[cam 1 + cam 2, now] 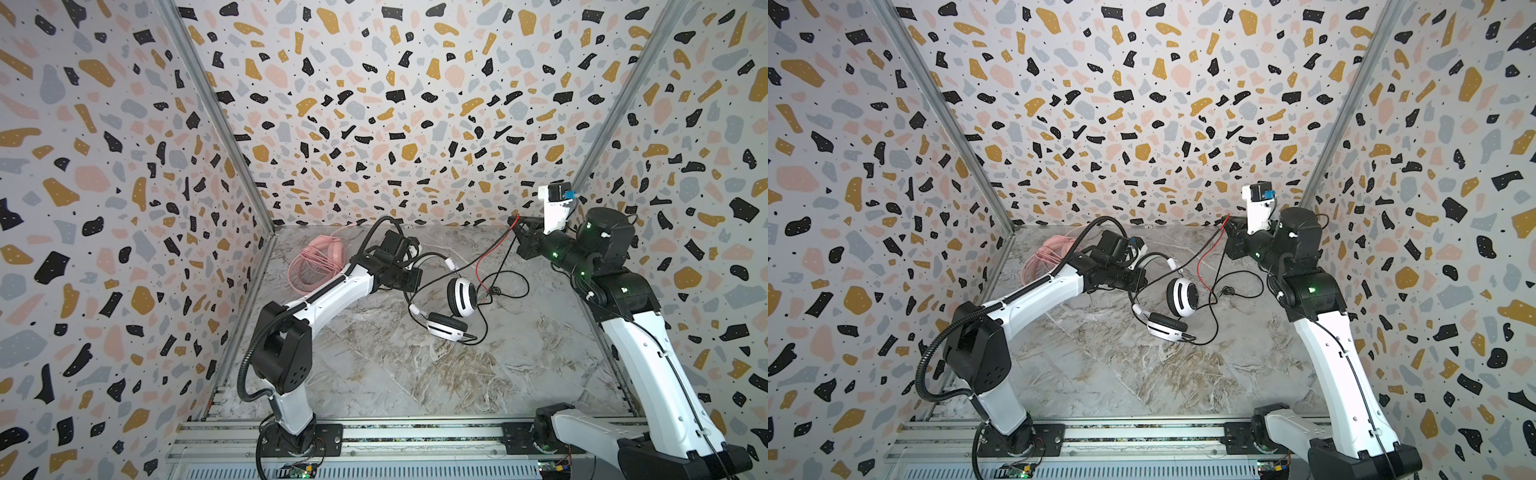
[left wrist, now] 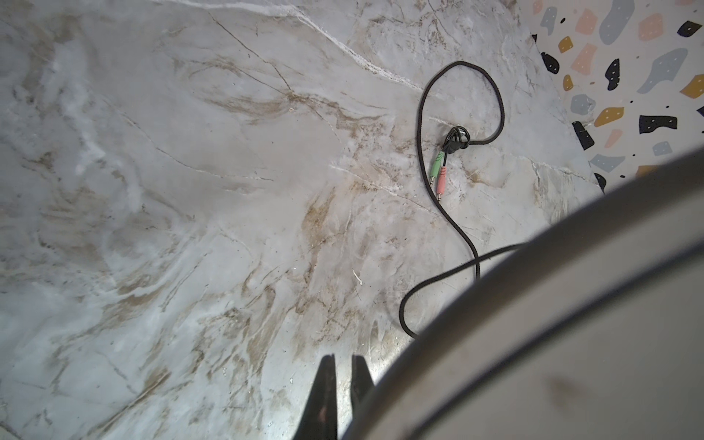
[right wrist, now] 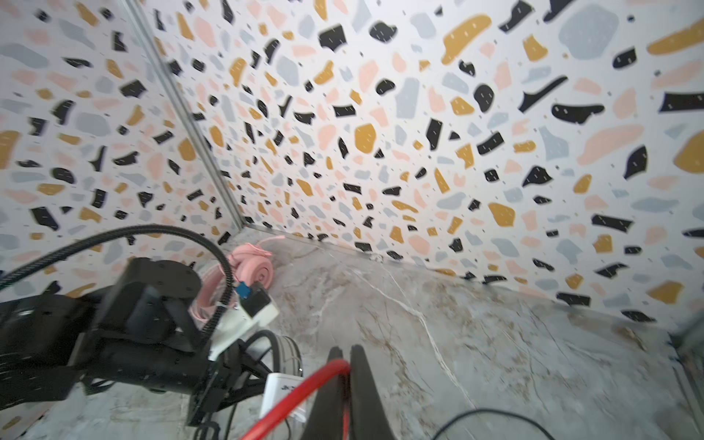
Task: Wrap the headphones
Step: 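Pull the black cable with the right gripper away from the headset in the left gripper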
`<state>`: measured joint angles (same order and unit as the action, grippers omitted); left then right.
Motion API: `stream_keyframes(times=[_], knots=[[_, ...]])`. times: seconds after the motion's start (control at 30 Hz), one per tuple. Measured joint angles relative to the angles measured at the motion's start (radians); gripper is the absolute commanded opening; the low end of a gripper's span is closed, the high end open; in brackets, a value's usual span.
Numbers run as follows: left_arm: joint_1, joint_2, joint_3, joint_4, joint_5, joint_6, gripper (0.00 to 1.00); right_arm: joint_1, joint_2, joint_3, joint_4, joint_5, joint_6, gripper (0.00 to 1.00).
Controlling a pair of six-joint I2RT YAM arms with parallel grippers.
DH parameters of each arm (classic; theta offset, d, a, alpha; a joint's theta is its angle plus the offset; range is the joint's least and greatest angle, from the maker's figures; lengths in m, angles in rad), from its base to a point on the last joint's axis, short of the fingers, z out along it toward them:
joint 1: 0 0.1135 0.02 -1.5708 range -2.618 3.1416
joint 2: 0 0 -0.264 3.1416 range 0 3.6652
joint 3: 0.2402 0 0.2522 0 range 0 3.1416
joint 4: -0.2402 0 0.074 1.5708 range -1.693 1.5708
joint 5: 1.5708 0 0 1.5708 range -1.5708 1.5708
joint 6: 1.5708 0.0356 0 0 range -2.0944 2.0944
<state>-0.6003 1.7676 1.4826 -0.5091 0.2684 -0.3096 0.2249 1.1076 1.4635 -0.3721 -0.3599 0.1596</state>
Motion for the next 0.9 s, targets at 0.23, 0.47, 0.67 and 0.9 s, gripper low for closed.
stream_keyframes(times=[0.23,0.47,0.67,0.9], knots=[[0.001,0.000,0.000,0.000,0.011,0.000,0.00,0.000,-0.028,-0.002,0.056,-0.071,0.014,0.00],[0.001,0.000,0.000,0.001,0.023,0.000,0.00,-0.046,-0.035,-0.027,0.092,-0.052,0.037,0.00],[0.001,0.003,0.000,-0.001,0.029,0.003,0.00,-0.173,-0.045,-0.047,0.127,-0.074,0.108,0.00],[0.004,0.008,0.001,-0.017,-0.001,0.011,0.00,-0.252,-0.043,-0.024,0.151,-0.122,0.180,0.00]])
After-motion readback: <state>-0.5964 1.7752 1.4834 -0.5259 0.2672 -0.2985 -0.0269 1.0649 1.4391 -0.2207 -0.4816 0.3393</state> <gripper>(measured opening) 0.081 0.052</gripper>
